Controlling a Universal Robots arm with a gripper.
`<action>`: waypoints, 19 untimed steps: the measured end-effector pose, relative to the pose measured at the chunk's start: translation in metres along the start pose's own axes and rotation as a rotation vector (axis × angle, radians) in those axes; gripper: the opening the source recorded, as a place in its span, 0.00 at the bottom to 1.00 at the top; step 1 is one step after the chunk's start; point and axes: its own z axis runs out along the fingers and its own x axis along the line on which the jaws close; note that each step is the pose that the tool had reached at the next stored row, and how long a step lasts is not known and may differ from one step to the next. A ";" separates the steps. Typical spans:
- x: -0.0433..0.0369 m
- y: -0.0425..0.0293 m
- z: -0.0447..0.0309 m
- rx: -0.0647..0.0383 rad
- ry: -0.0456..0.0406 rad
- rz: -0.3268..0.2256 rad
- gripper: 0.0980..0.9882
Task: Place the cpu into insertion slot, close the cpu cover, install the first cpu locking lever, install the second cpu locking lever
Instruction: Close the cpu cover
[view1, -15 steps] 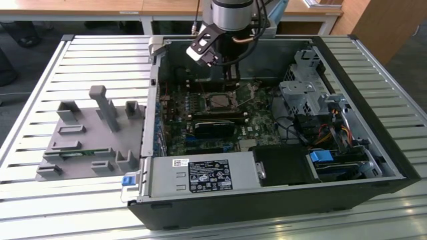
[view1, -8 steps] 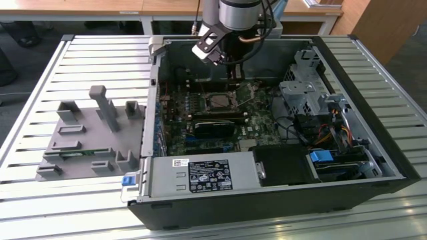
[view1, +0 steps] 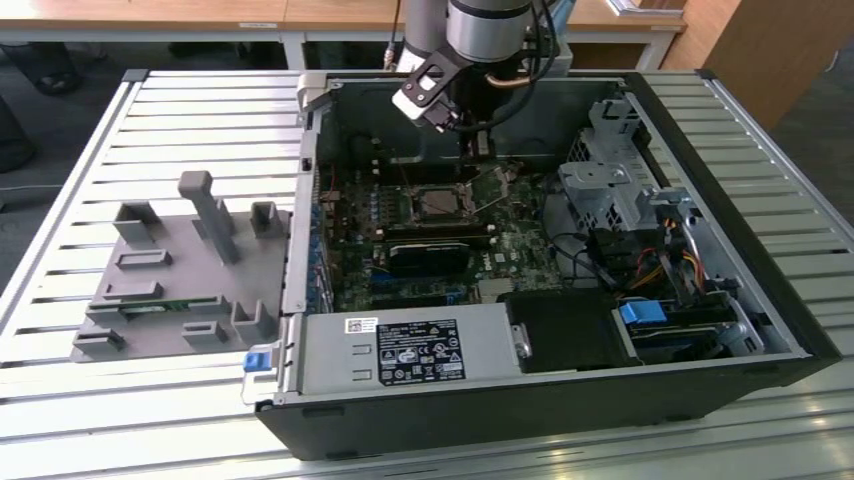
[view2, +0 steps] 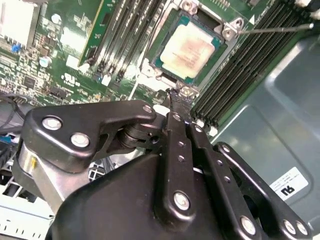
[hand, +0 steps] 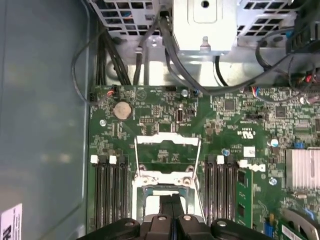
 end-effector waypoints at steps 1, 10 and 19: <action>0.0000 0.0011 0.0001 0.000 0.0000 -0.003 0.01; 0.0002 0.0170 0.0033 0.002 0.0013 -0.036 0.01; 0.0037 0.0367 0.0071 0.012 0.0011 -0.036 0.01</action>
